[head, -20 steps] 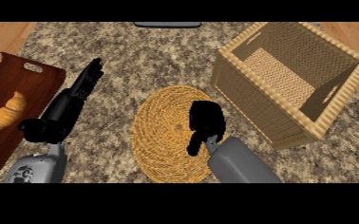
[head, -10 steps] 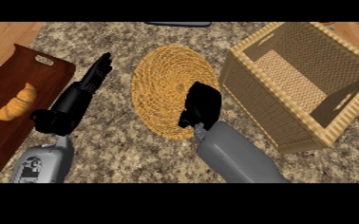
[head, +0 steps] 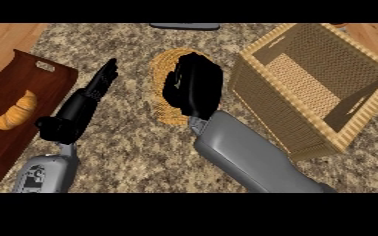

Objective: Pick the lemon from the placemat and place it in the basket

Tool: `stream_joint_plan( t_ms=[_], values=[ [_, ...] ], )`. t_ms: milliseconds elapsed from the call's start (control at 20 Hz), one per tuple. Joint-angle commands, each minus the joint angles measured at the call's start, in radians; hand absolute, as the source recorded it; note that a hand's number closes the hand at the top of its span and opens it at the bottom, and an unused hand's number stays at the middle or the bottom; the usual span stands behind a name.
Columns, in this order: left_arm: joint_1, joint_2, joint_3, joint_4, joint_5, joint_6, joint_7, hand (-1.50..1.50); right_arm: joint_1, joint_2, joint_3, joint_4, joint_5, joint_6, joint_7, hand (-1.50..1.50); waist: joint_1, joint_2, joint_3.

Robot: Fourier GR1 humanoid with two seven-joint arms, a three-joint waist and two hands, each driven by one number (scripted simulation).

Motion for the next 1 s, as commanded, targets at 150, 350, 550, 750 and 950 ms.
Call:
stream_joint_plan(
  t_ms=[150, 350, 550, 750, 950],
  values=[
    [-0.007, 0.029, 0.036, 0.007, 0.023, -0.017, 0.007, 0.00, -0.141, 0.012, -0.027, -0.077, 0.132, -0.077, 0.355, 1.50, -0.019, -0.010, -0.001],
    [0.004, 0.000, 0.019, 0.009, 0.019, -0.004, 0.004, 0.00, -0.151, 0.012, -0.073, -0.059, 0.180, -0.040, 0.366, 1.50, -0.024, -0.011, -0.001],
    [0.021, 0.013, 0.022, -0.003, -0.004, 0.008, 0.000, 0.00, -0.214, 0.012, -0.176, -0.012, 0.233, 0.084, 0.368, 1.50, -0.037, -0.012, -0.001],
    [0.017, -0.005, 0.023, 0.004, -0.003, 0.022, -0.017, 0.00, -0.251, 0.012, -0.243, 0.034, 0.281, 0.082, 0.368, 1.50, -0.035, -0.005, -0.001],
    [-0.013, 0.021, 0.041, 0.010, 0.015, -0.002, 0.010, 0.00, -0.283, 0.012, -0.328, 0.078, 0.348, 0.109, 0.368, 1.50, -0.047, -0.003, -0.001]
  ],
)
